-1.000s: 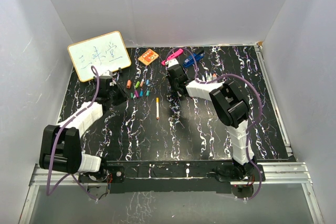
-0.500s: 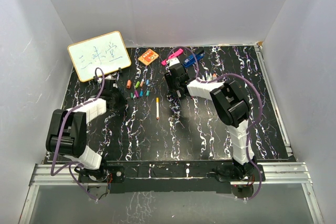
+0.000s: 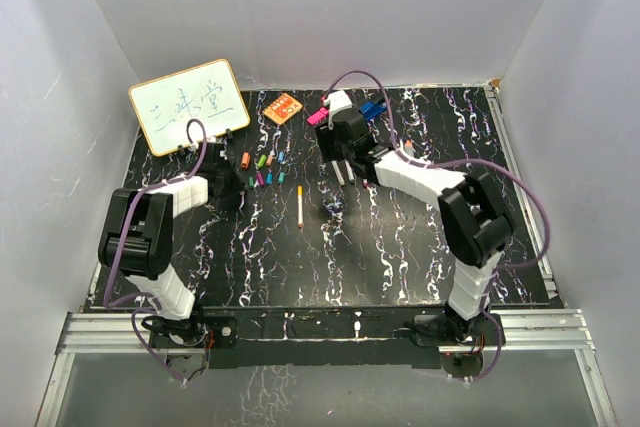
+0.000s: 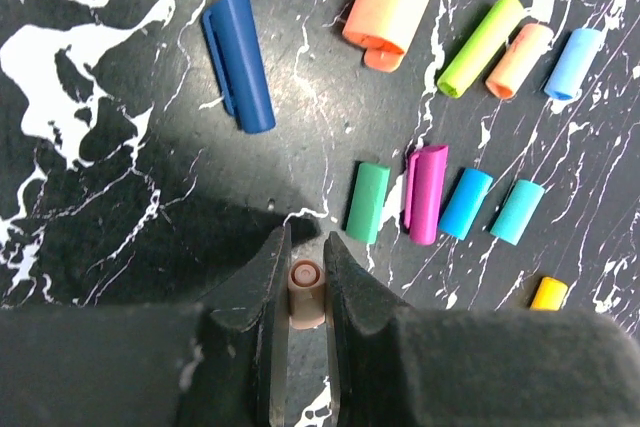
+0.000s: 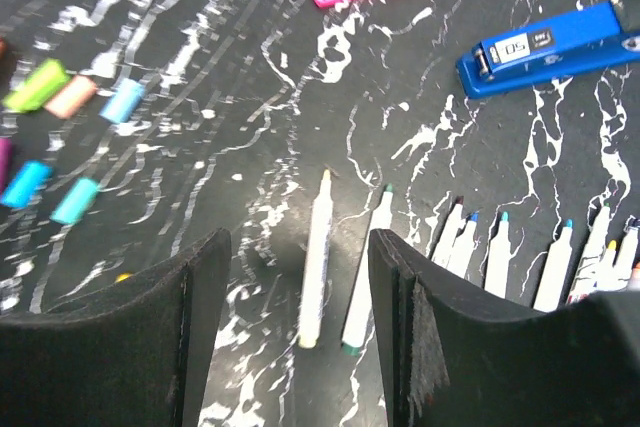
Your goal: Open the pen caps
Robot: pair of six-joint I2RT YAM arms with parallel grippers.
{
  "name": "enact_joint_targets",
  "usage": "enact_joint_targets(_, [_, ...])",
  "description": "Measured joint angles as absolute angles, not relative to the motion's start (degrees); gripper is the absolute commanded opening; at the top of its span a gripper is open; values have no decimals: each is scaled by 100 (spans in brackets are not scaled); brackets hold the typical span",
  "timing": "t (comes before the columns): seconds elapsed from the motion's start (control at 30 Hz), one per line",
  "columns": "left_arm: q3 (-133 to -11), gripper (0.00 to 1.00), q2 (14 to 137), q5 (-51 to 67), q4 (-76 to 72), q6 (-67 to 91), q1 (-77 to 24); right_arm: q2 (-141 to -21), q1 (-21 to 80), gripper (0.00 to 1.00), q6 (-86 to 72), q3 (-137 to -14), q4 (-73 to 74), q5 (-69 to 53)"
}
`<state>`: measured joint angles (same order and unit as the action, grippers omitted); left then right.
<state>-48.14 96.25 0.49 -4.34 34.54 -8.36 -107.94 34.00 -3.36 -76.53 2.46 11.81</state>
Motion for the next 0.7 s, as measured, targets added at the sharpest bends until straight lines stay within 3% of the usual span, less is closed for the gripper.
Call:
enact_joint_targets(0.23, [-5057, 0, 9894, 36, -537, 3400, -836, -9640, 3780, 56, -587, -7035, 244, 945])
enact_joint_targets(0.4, [-5153, 1, 9983, 36, -558, 3385, -836, -9465, 4077, 55, -873, -6665, 274, 801])
enact_joint_targets(0.7, [-5186, 27, 10005, 34, -519, 3347, -836, -9985, 4552, 55, -1398, -6479, 322, 650])
